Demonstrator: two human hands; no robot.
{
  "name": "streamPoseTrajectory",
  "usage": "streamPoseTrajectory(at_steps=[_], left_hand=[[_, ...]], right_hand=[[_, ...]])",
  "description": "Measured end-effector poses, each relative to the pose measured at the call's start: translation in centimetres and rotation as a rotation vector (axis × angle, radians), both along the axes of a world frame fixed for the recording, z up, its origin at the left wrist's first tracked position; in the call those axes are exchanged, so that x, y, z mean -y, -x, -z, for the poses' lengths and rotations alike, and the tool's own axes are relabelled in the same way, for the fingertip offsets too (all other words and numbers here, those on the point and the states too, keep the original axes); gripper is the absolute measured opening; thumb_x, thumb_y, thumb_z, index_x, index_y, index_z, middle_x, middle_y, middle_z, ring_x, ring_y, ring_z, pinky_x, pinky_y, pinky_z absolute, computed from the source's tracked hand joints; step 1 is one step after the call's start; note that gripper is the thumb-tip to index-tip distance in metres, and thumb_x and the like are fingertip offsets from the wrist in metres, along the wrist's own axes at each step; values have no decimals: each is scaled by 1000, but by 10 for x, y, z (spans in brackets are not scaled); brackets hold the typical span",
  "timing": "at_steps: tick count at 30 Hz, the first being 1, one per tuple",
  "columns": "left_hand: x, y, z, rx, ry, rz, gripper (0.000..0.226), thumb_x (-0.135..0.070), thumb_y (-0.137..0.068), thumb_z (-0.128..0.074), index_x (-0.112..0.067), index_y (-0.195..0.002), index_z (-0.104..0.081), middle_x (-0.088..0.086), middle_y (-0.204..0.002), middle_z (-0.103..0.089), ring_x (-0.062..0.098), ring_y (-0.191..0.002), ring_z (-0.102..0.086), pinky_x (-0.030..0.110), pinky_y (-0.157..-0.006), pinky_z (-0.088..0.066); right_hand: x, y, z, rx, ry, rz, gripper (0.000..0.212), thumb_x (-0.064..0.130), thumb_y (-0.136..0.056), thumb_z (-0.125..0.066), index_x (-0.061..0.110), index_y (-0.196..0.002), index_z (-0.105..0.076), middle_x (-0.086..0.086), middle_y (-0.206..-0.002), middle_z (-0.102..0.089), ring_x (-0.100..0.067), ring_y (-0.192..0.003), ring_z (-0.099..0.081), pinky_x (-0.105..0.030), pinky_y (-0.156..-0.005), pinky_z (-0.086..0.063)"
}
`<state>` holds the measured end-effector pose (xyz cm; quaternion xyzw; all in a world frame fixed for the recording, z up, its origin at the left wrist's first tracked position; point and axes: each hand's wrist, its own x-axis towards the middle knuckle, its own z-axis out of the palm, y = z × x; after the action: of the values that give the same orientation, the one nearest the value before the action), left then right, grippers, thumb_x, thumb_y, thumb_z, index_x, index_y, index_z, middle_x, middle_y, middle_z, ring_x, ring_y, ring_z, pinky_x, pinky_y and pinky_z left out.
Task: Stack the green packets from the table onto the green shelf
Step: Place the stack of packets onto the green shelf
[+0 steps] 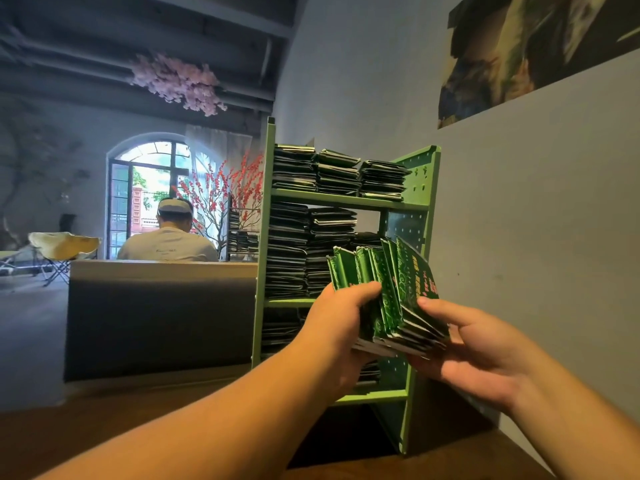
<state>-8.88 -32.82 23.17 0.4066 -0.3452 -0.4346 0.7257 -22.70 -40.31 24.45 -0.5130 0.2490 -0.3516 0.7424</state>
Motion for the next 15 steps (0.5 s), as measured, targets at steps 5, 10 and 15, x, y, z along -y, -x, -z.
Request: streamPoseTrajectory(at_steps=[5,10,15], left_hand=[[-6,3,-2,-5,-6,-141,27,6,-92,-54,-10,-113,-58,11,-86,-71,21,-61,-70,32,-50,-54],[-9,-1,-2,4,-30,-183,24,7,-94,-56,-15,-101,-50,12,-89,-64,22,-69,-62,29,-48,-49],[-5,-1,-2,-30,-62,-130,19,0,-96,-50,-13,-109,-53,13,-89,-67,28,-71,-67,40,-58,-58]], right_hand=[[4,-3,4,34,-35,-4,40,9,-78,-65,-5,-116,-65,-26,-105,-73,-41,-105,-68,-53,-94,-54],[8,-6,7,54,-72,8,45,7,-75,-63,-6,-117,-62,-31,-109,-71,-43,-103,-68,-52,-83,-55],[13,-6,10,-28,-13,32,41,13,-85,-60,-4,-123,-61,-32,-116,-69,-43,-107,-68,-54,-89,-55]])
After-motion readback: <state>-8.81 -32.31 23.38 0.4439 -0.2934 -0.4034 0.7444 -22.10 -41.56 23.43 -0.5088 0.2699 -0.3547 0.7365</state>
